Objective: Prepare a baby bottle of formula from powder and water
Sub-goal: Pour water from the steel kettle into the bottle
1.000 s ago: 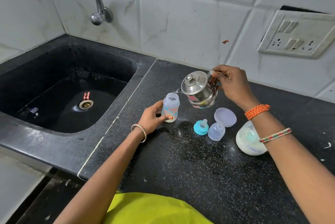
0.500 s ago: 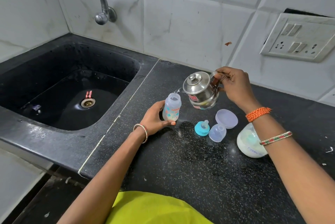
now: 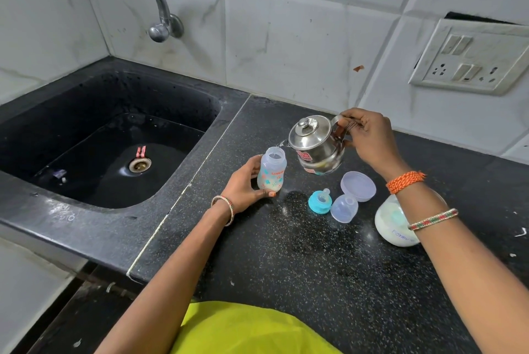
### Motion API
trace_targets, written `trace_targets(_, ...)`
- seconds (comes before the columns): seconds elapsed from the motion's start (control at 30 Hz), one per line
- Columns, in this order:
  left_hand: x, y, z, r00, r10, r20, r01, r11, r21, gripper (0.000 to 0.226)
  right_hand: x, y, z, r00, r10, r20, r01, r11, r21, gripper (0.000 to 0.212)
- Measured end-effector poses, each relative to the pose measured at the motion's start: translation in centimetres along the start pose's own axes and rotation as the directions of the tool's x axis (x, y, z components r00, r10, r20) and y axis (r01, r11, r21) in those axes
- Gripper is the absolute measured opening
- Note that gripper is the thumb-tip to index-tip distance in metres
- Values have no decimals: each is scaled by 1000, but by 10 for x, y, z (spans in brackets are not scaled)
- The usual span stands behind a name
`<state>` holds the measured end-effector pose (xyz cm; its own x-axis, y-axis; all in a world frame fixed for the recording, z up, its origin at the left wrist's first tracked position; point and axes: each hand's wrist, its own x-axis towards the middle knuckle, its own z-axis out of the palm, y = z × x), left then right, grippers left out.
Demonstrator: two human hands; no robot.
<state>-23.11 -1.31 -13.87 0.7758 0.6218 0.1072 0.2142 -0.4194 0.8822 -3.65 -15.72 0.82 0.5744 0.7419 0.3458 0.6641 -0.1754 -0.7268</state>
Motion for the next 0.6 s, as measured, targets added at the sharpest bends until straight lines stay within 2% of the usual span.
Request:
trace_targets(0.13,0,0,-1,1000,-23,-2,23,1000,-13,92,0,0,1,1000,12,4,-12,1000,-9,19)
trace_targets(0.3,1,0,-5,994,-9,105,1,997,77,103,1,3,2,1000,19,0,-19,1000,10,18)
trace_targets(0.43,0,0,-3,997,-12,80,8,998,55,112,1,4,2,1000,16,-2,-16,1000,-2,19)
trace_targets(0.6,-2,3,-4,999,-15,44,15,1000,3,112,2,2,1,1000,10,0,-10,1000,-3,20)
